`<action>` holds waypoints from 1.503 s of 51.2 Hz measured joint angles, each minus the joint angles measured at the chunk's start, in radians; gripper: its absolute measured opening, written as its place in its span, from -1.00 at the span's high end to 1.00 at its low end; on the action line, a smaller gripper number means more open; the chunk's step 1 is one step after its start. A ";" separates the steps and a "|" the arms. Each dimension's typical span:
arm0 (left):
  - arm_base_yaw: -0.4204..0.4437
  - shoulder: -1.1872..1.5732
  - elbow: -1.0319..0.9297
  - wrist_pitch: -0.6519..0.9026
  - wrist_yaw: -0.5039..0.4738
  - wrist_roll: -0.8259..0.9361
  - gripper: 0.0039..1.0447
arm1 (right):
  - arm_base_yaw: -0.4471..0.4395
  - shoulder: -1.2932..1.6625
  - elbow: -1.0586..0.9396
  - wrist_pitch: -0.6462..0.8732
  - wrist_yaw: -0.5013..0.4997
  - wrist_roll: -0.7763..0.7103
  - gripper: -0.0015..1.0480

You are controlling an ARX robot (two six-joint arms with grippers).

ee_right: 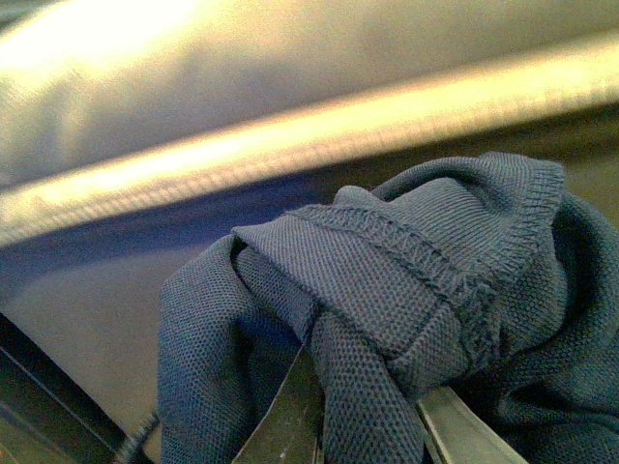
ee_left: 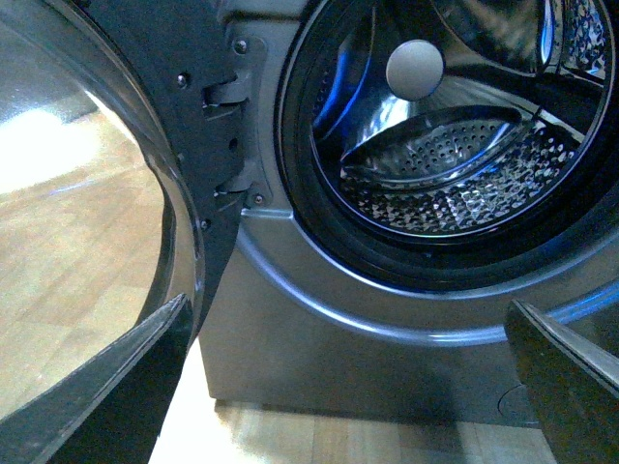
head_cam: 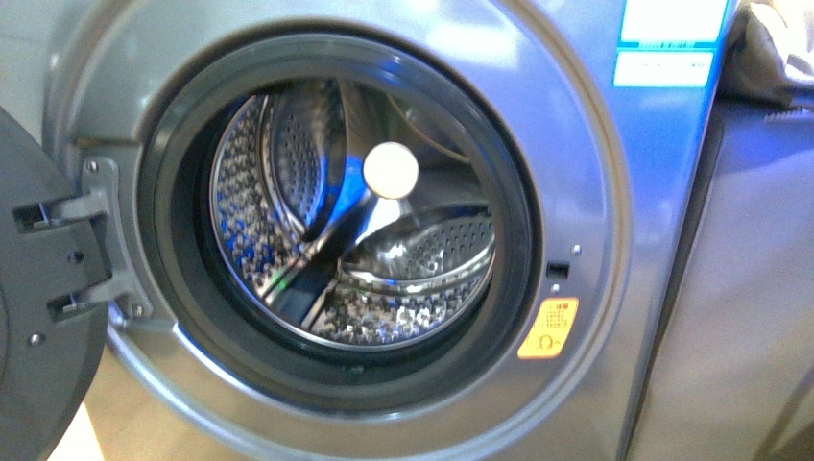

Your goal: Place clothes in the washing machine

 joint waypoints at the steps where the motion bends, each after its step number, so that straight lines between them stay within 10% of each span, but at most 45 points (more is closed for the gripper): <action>1: 0.000 0.000 0.000 0.000 0.000 0.000 -0.88 | 0.004 -0.013 0.018 0.002 -0.002 0.010 0.82; 27: 0.000 0.000 0.000 0.000 0.000 0.000 -0.88 | 0.274 -0.132 0.515 -0.058 0.104 0.196 0.82; 50: 0.000 0.000 0.000 0.000 0.000 0.000 -0.88 | 1.035 -0.142 0.835 -0.438 0.400 -0.070 0.83; 62: 0.000 0.000 0.000 0.000 0.000 0.000 -0.88 | 1.278 -0.086 0.867 -0.494 0.497 -0.148 0.83; 77: 0.000 0.000 0.000 0.000 0.000 0.000 -0.88 | 1.336 -0.040 0.884 -0.487 0.481 -0.130 0.83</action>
